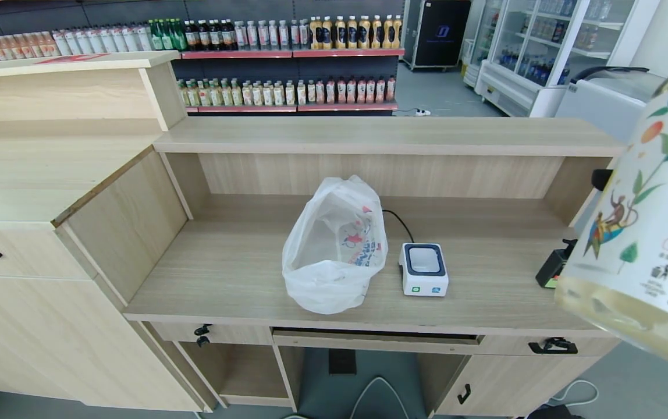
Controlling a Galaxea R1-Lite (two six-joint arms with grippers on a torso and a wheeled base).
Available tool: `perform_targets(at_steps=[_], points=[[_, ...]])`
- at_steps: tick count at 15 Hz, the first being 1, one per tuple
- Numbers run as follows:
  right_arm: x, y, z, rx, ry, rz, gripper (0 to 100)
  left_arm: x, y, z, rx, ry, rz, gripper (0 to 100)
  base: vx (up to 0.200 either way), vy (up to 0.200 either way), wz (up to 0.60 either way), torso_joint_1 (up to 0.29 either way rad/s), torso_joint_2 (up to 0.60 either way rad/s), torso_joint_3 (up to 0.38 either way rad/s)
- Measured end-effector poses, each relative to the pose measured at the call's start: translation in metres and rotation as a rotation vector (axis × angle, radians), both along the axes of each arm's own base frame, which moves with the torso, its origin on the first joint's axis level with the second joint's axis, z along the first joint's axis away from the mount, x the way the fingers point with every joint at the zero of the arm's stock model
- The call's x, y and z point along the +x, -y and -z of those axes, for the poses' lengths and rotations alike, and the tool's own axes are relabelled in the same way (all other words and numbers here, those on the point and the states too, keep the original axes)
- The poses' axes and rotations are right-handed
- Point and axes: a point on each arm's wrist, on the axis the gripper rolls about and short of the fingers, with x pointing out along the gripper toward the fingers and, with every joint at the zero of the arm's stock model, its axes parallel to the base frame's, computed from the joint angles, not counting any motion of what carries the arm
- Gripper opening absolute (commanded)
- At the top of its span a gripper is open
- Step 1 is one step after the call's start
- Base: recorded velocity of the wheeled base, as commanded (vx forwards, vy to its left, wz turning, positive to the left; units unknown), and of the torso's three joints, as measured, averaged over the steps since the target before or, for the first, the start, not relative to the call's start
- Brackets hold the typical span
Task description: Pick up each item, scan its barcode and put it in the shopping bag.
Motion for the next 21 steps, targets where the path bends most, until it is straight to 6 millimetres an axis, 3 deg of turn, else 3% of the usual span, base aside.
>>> perform_targets(at_steps=[4, 14, 21], points=[[0.003, -0.017, 0.003, 0.013, -0.037, 0.114, 0, 0.0, 0.0, 0.0, 0.0, 0.0, 0.0, 100, 0.0, 0.0, 0.0, 0.0, 0.0, 0.0], [-0.001, -0.047, 0.007, 0.004, -0.075, 0.085, 0, 0.0, 0.0, 0.0, 0.0, 0.0, -0.001, 100, 0.0, 0.0, 0.0, 0.0, 0.0, 0.0], [-0.002, -0.049, 0.01, -0.003, -0.082, 0.07, 0, 0.0, 0.0, 0.0, 0.0, 0.0, 0.0, 100, 0.0, 0.0, 0.0, 0.0, 0.0, 0.0]])
